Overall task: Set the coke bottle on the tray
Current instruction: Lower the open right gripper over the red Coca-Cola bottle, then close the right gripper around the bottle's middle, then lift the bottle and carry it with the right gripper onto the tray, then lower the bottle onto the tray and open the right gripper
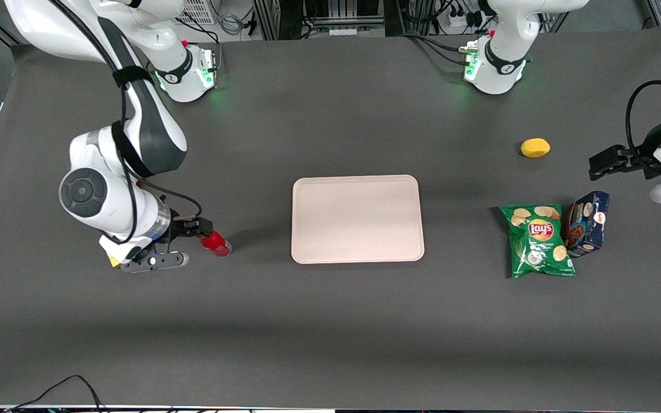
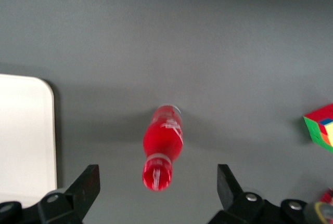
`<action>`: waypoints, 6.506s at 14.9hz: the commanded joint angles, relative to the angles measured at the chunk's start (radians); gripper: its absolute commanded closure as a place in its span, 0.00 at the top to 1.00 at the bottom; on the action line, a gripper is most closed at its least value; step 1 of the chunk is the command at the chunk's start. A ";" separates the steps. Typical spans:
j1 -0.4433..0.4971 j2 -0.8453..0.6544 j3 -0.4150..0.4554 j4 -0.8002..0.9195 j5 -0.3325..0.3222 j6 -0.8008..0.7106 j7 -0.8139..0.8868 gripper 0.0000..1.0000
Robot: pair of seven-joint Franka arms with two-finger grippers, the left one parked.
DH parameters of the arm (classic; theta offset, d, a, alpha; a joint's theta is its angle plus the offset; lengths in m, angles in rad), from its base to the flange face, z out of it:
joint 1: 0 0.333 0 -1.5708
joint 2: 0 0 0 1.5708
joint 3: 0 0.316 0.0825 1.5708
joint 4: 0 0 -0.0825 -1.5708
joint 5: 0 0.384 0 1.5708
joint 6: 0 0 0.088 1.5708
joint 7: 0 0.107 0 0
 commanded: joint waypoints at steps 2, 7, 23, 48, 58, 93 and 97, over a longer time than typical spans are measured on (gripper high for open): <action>0.009 -0.020 -0.007 -0.129 0.006 0.170 0.000 1.00; 0.009 -0.034 -0.004 -0.238 0.006 0.278 0.000 1.00; 0.007 -0.048 0.002 -0.271 0.005 0.295 -0.006 0.53; 0.042 -0.087 0.036 0.308 0.021 -0.431 -0.071 0.00; 0.354 0.020 0.038 0.337 0.020 -0.293 0.423 0.00; 0.371 0.301 0.050 0.334 -0.002 -0.091 0.420 1.00; 0.363 0.293 0.050 0.335 0.000 -0.091 0.422 1.00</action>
